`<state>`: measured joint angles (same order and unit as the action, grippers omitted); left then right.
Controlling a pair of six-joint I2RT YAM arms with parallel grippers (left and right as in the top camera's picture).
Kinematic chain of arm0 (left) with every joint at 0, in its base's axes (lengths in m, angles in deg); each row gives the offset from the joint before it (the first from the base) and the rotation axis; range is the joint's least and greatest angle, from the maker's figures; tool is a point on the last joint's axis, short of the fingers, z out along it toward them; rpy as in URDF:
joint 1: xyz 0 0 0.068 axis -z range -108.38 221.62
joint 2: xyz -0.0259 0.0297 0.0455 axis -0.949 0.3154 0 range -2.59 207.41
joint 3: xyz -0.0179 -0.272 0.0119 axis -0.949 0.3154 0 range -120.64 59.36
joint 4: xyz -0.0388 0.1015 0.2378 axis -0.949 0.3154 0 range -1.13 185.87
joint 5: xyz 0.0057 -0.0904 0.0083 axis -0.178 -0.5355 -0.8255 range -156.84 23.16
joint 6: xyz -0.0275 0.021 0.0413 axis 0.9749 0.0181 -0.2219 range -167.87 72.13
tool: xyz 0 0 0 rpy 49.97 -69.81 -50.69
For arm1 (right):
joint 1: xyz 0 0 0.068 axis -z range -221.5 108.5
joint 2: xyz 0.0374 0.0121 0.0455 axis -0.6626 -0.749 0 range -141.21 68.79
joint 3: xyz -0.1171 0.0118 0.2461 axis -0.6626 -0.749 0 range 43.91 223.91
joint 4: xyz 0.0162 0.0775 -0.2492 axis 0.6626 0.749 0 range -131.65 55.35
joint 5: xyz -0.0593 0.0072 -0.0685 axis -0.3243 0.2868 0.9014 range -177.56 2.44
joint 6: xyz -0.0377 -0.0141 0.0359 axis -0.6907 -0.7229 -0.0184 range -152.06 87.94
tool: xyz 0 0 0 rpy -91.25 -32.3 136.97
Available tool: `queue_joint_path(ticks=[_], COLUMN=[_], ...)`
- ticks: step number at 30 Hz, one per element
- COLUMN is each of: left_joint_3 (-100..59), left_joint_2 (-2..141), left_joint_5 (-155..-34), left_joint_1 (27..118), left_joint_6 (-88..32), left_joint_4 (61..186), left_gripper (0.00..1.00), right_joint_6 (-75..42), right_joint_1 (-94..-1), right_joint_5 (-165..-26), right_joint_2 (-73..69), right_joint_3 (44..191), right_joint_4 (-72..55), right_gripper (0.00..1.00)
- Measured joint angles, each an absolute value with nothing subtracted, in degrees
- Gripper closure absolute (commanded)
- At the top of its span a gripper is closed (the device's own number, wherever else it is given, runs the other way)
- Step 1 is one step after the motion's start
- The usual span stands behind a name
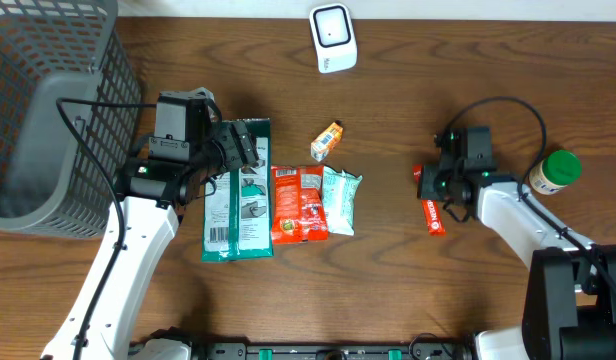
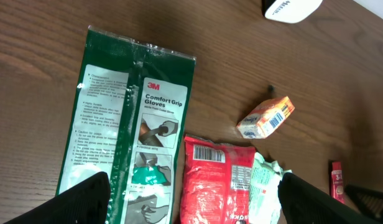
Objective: Scan the item barcode
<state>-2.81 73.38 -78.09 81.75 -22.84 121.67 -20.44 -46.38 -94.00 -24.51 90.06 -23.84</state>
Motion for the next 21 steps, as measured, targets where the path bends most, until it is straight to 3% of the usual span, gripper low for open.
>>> queue_joint_path(ticks=[10, 13, 21], left_joint_3=[-2.81, -2.81, -2.81], left_joint_2=[73.38, 73.38, 73.38], left_joint_5=[-78.09, -78.11, -78.09], left_joint_1=[81.75, 81.75, 81.75], left_joint_6=[-22.84, -22.84, -22.84], left_joint_4=[121.67, 121.67, 121.67], left_gripper=[0.14, 0.13, 0.14], right_joint_6=[-20.82, -20.95, -24.99], right_joint_1=[-46.38, -46.38, -46.38], right_joint_5=[-94.08, -94.04, -93.98], right_joint_2=[-23.83, -21.10, -15.52], right_joint_3=[93.10, 98.34, 102.89], right_joint_4=[-19.49, -12.37, 2.12], right_gripper=[0.88, 0.68, 0.42])
